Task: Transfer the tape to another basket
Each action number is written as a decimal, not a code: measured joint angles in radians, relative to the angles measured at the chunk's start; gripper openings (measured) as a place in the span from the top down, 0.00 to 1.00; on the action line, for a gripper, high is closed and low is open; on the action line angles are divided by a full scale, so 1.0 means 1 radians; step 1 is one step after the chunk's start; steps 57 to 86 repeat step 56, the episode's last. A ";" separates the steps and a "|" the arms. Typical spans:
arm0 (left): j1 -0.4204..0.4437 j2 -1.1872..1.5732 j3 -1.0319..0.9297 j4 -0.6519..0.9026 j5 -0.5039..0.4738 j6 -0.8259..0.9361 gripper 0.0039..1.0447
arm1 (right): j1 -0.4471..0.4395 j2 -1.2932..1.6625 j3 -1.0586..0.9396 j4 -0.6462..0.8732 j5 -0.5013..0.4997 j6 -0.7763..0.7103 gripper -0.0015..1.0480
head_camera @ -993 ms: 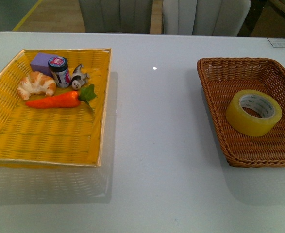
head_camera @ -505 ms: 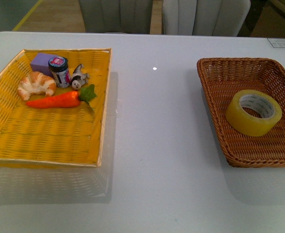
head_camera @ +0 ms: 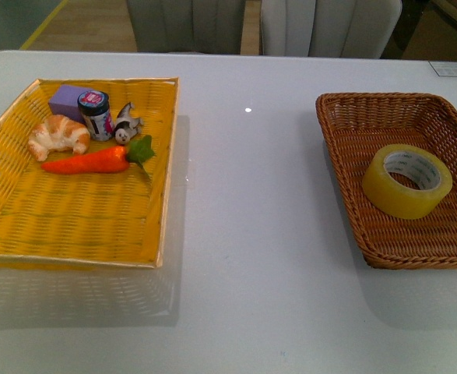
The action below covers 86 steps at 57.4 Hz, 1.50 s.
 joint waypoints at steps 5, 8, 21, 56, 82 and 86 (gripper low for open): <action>0.000 0.000 0.000 0.000 0.000 0.000 0.73 | 0.000 0.000 0.000 0.000 0.000 0.000 0.58; 0.000 0.000 0.000 0.000 0.000 0.000 0.64 | 0.000 0.000 0.000 0.000 0.000 0.000 0.50; 0.000 0.000 0.000 0.000 0.000 0.000 0.23 | 0.000 0.000 0.000 0.000 0.000 0.000 0.10; 0.000 0.000 0.000 0.000 0.000 0.002 0.08 | 0.000 0.000 0.000 0.000 0.000 0.000 0.09; 0.000 0.000 0.000 0.000 0.000 0.002 0.08 | 0.000 0.000 0.000 0.000 0.000 0.000 0.09; 0.000 0.000 0.000 0.000 0.000 0.002 0.08 | 0.000 0.000 0.000 0.000 0.000 0.000 0.09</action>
